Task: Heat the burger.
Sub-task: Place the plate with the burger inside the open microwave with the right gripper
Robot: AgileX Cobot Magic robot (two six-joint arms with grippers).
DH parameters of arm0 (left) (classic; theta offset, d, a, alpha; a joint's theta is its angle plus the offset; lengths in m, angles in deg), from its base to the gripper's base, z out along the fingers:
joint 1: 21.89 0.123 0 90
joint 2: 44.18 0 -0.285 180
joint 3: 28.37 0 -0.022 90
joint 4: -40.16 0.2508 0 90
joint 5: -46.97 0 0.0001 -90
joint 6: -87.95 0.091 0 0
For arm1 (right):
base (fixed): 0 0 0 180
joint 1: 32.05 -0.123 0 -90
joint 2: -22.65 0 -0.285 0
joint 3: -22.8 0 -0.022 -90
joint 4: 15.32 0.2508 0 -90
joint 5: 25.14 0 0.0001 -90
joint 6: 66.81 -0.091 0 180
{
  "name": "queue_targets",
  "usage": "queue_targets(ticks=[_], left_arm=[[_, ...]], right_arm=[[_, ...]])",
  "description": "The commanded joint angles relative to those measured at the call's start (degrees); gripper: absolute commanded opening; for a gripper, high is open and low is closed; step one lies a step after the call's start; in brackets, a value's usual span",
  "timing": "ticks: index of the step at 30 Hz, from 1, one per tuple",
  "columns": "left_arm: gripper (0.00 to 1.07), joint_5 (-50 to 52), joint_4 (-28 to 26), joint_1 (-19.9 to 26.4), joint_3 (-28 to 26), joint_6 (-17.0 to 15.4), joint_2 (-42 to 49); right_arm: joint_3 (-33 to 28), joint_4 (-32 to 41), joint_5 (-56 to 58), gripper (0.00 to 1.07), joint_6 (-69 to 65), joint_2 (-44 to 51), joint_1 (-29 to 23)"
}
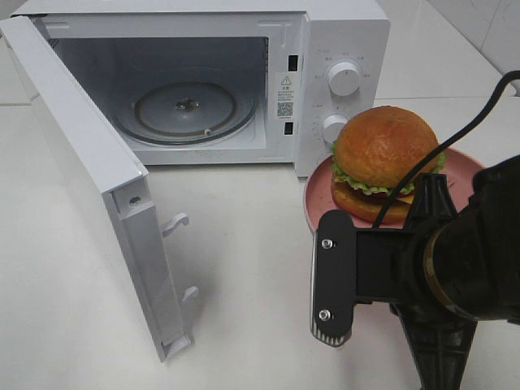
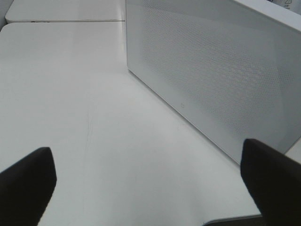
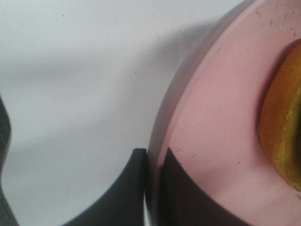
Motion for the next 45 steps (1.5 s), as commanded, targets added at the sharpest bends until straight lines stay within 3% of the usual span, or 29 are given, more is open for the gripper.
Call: queue_targets(ticks=[1,16,28,39,45], left_arm=[[1.0,0.8,-0.5,-0.3,0.2,0.1,0.9],[1.0,0.8,-0.5,-0.3,0.2,0.1,0.9],[1.0,0.8,-0.5,-0.3,0.2,0.1,0.9],[1.0,0.8,-0.5,-0.3,0.2,0.1,0.9],[1.0,0.8,-0.5,-0.3,0.2,0.1,0.9]], right_arm=[[-0.1,-3.2,-1.3,0.01,3.7,0.6,-0.2],[-0.1,-3.0,-11.1,0.01,21.7,0.6,-0.2],[-0.1,-1.0,-15.6,0.0,23.3,0.6,-0.2],[-0.1,1.0,-19.4,0.0,35.7,0.6,7.3],[0.0,9.6,-22.9,0.0,50.6,0.6,11.5]])
